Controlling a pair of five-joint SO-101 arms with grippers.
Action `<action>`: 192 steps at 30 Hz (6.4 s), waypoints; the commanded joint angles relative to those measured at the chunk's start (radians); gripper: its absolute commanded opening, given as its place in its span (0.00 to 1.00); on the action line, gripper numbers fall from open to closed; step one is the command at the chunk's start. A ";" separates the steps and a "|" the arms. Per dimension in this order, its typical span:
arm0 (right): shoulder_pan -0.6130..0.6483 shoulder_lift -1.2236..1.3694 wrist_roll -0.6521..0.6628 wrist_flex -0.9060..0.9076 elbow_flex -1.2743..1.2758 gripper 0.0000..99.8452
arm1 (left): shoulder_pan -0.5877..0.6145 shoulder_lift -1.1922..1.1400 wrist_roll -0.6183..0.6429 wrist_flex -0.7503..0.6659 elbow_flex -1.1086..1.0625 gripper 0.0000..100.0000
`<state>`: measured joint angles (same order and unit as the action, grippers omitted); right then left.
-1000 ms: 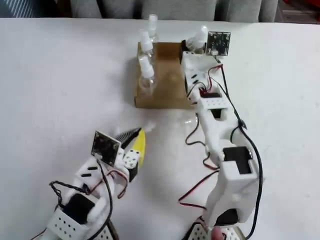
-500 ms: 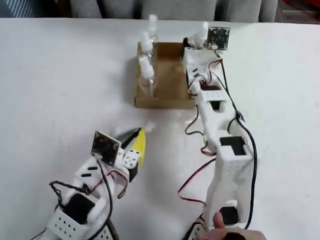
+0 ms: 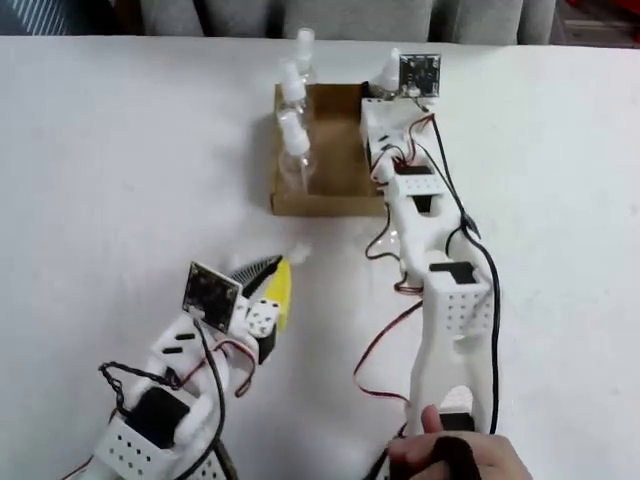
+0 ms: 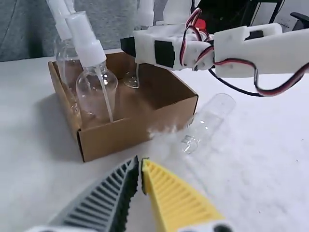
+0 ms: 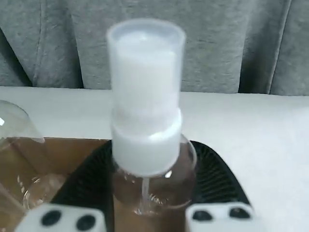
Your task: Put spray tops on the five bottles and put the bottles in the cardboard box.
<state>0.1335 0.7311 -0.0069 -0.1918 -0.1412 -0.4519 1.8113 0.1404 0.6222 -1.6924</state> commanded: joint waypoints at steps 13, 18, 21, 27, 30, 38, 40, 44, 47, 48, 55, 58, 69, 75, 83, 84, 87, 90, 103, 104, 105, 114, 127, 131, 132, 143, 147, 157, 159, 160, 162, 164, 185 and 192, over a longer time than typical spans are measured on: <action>-0.002 0.036 0.015 0.070 -0.118 0.01 | 0.008 0.005 -0.009 0.003 0.000 0.02; -0.010 0.022 0.084 0.090 -0.132 0.01 | 0.008 0.005 -0.009 0.003 0.000 0.02; -0.007 0.008 0.083 0.130 -0.133 0.01 | 0.008 0.005 -0.009 0.003 0.000 0.02; -0.005 0.007 0.092 0.134 -0.133 0.01 | 0.008 0.005 -0.009 0.003 0.000 0.02; -0.008 -0.015 0.092 0.136 -0.133 0.01 | 0.008 0.005 -0.009 0.003 0.000 0.02; -0.001 -0.048 0.094 0.228 -0.133 0.01 | 0.008 0.005 -0.009 0.002 0.000 0.02; 0.001 -0.048 0.094 0.228 -0.133 0.01 | 0.008 0.005 -0.009 0.002 0.000 0.02; 0.001 -0.047 0.094 0.226 -0.133 0.01 | 0.008 0.005 -0.009 0.002 0.000 0.02; 0.001 -0.048 0.094 0.228 -0.135 0.01 | 0.008 0.005 -0.009 0.002 0.000 0.02; 0.001 -0.048 0.094 0.229 -0.135 0.01 | 0.008 0.005 -0.009 0.002 0.000 0.02; -0.007 -0.047 0.094 0.392 -0.256 0.01 | 0.019 0.005 -0.009 -0.002 0.000 0.02; -0.005 -0.039 0.094 0.461 -0.308 0.01 | 0.019 0.005 -0.009 -0.002 0.000 0.02; 0.019 -0.038 0.094 0.381 -0.321 0.01 | 0.019 0.005 -0.009 0.000 0.000 0.02; 0.022 -0.038 0.094 0.367 -0.321 0.01 | 0.018 0.005 -0.009 0.000 0.000 0.02; 0.024 0.035 0.086 0.341 -0.373 0.01 | 0.018 0.005 -0.009 0.000 0.000 0.02; 0.024 0.061 0.087 0.341 -0.399 0.01 | 0.018 0.005 -0.009 0.000 0.000 0.02; 0.018 0.140 0.091 0.357 -0.488 0.01 | 0.018 0.005 -0.009 0.000 0.000 0.02; 0.016 0.197 0.084 0.449 -0.582 0.01 | 0.018 0.005 -0.009 0.000 0.000 0.02; 0.018 0.381 0.091 0.611 -0.888 0.01 | 0.018 0.005 -0.009 0.000 0.000 0.02; 0.016 0.392 0.091 0.611 -0.899 0.01 | 0.018 0.005 -0.009 0.000 0.000 0.02; 0.016 0.398 0.091 0.611 -0.908 0.01 | 0.018 0.005 -0.009 0.000 0.000 0.02; 0.022 0.375 0.091 0.684 -0.914 0.02 | 0.018 0.005 -0.009 0.000 0.000 0.02; 0.022 0.374 0.084 0.705 -0.914 0.12 | 0.018 0.005 -0.011 0.000 0.000 0.02; 0.016 0.374 0.084 0.705 -0.913 0.12 | 0.018 0.005 -0.049 0.000 0.000 0.02; 0.015 0.374 0.084 0.705 -0.913 0.12 | 0.018 0.005 -0.058 0.000 0.000 0.02; -0.001 0.369 0.083 0.740 -0.914 0.12 | 0.019 0.005 -0.064 0.000 0.000 0.02; -0.001 0.344 0.083 0.769 -0.913 0.12 | 0.019 0.005 -0.064 0.000 0.000 0.02; 0.004 0.325 0.083 0.812 -0.913 0.12 | 0.019 0.005 -0.064 0.002 0.000 0.02; -0.001 0.325 0.083 0.812 -0.913 0.12 | 0.019 0.005 -0.064 0.002 0.000 0.02; -0.001 0.325 0.083 0.812 -0.913 0.12 | 0.019 0.005 -0.064 0.002 0.000 0.02; -0.001 0.325 0.083 0.812 -0.913 0.12 | 0.019 0.005 -0.064 0.002 0.000 0.02; -0.001 0.326 0.081 0.812 -0.911 0.12 | 0.019 0.005 -0.064 0.003 0.000 0.02; -0.002 0.326 0.083 0.825 -0.905 0.22 | 0.019 0.005 -0.066 0.017 0.000 0.02; -0.002 0.326 0.083 0.825 -0.910 0.22 | 0.019 0.005 -0.066 0.017 0.000 0.02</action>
<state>0.1473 1.1070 0.0713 0.6229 -1.0326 -0.4411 1.8113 0.0867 0.6222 -1.6924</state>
